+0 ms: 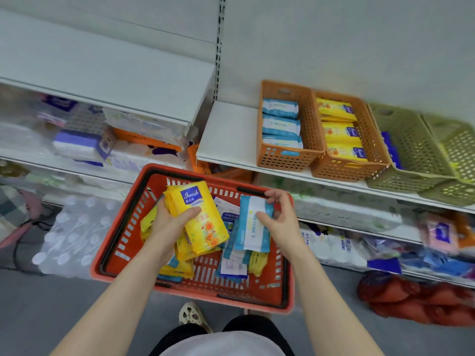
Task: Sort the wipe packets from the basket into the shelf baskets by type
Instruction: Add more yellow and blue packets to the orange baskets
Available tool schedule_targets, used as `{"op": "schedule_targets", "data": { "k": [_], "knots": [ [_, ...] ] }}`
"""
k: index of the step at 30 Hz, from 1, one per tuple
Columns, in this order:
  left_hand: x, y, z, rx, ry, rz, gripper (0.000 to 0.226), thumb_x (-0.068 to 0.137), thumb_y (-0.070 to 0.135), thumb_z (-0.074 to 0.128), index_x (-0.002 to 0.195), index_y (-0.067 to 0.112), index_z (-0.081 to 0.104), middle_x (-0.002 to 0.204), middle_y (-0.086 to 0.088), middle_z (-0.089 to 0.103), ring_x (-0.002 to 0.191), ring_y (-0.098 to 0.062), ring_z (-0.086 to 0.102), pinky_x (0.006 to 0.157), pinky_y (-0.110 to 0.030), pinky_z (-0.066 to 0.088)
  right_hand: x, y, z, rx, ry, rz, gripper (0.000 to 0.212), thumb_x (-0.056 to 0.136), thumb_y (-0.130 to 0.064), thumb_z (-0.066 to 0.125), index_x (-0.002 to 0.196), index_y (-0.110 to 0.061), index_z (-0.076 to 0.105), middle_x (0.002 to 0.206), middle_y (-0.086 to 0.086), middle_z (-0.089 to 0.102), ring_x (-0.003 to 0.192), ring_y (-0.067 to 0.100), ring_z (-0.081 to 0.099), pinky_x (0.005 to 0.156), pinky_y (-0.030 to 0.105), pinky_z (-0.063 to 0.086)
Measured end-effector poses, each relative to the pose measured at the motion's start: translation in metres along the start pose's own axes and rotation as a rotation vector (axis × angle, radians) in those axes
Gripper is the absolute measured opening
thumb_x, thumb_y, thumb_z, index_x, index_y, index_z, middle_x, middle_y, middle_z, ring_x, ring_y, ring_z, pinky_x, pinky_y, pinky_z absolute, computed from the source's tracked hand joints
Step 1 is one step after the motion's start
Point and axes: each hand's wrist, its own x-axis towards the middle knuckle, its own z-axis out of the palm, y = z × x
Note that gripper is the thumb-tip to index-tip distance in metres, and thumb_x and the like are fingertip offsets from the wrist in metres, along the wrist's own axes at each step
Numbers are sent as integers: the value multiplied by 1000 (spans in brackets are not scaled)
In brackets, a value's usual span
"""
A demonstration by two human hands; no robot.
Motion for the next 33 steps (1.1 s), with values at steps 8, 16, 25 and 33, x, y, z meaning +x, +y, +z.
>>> {"op": "schedule_targets", "data": {
  "k": [8,16,25,33],
  "knots": [
    [-8,18,24,-54,-110,28,73,81,16,78,141,24,37,118,-2,64,100,-23,67,76,-42,57,-8,-27,-25,273,29,153,18,90,-12,69,107,-14,69,106,9,74,96,27,72,84,47,59],
    [-14,49,62,-60,-228,75,71,79,19,78,140,25,41,121,-4,67,105,-27,68,88,-52,56,1,-38,-79,433,255,286,15,100,-23,53,112,-17,60,105,3,73,83,15,72,63,30,57],
    [-30,55,147,-99,-236,133,82,65,25,86,138,21,47,120,-7,69,104,-28,70,82,-47,59,18,-26,-168,678,114,294,22,102,-16,47,123,-16,55,115,7,67,98,19,66,80,34,56],
    [-41,48,207,-189,-54,160,68,71,25,80,132,26,48,118,-2,69,105,-25,69,88,-50,56,63,-28,-227,657,-27,264,35,98,-9,54,133,-7,50,127,15,64,106,27,66,80,39,60]
  ]
}}
